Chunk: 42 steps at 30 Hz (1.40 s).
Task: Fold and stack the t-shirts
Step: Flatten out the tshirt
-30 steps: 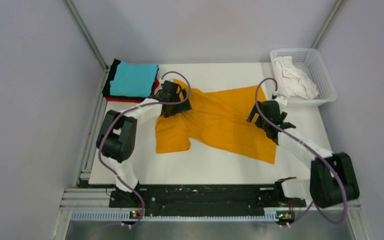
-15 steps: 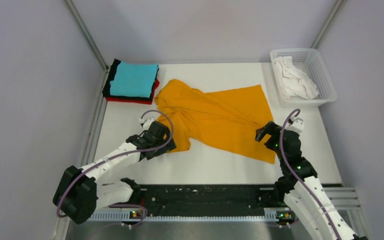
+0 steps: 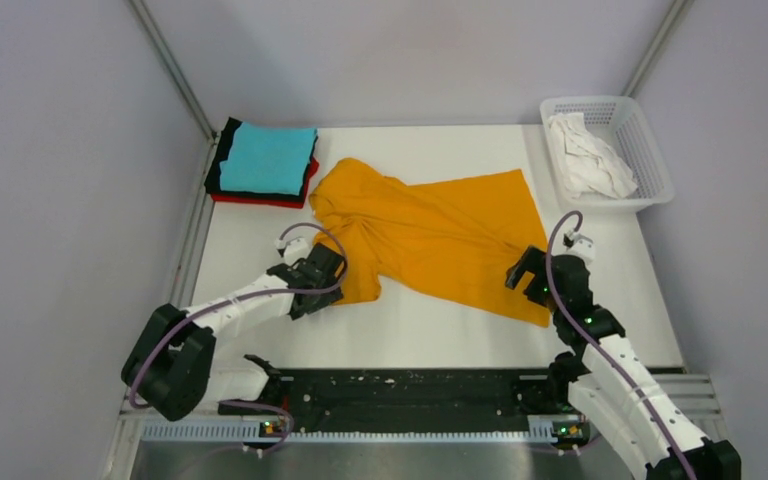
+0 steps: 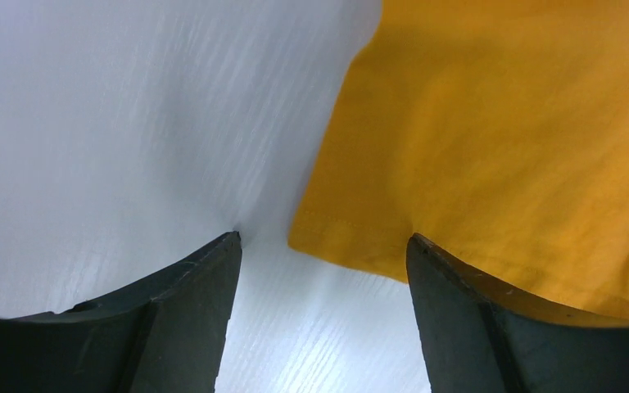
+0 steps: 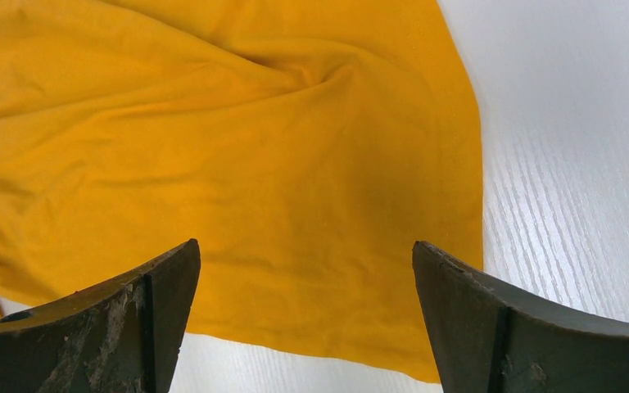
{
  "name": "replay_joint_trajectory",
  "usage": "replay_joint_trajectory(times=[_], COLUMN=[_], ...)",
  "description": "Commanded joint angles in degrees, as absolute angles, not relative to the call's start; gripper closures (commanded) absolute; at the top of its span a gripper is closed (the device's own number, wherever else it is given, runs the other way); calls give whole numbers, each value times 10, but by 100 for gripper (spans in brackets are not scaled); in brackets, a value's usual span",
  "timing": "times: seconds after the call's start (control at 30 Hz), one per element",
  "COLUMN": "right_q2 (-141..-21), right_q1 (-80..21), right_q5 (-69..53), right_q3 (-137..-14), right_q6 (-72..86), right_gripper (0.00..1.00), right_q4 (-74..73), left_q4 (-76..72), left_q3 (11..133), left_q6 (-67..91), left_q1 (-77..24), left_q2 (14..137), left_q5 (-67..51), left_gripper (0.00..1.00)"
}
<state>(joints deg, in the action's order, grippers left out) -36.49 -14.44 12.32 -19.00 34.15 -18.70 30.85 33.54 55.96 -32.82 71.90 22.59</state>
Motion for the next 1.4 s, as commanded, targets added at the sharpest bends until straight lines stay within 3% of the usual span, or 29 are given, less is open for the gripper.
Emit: replay_joint_trajectory(times=[0.0, 0.23, 0.27, 0.33, 0.7, 0.87, 1.37], right_q2=[-355, -345, -344, -343, -346, -434, -488], right_q1=[-140, -141, -140, -141, -141, -141, -143], right_q5=[130, 186, 207, 228, 192, 146, 208], right_q3=[-205, -210, -213, -216, -266, -304, -252], right_q6=[344, 355, 364, 382, 428, 461, 570], right_gripper=[1, 1, 1, 1, 1, 14, 25], right_q4=[-181, -214, -225, -238, -353, -408, -439], left_q4=[249, 158, 145, 136, 101, 105, 113], left_q3=[341, 348, 345, 342, 279, 255, 221], left_q6=[563, 526, 525, 525, 544, 556, 568], left_q1=[-329, -329, -329, -329, -329, -330, -330], left_q2=[774, 836, 840, 848, 765, 706, 612], left_q5=[224, 129, 120, 118, 138, 148, 150], left_gripper=[26, 60, 68, 99, 100, 100, 100])
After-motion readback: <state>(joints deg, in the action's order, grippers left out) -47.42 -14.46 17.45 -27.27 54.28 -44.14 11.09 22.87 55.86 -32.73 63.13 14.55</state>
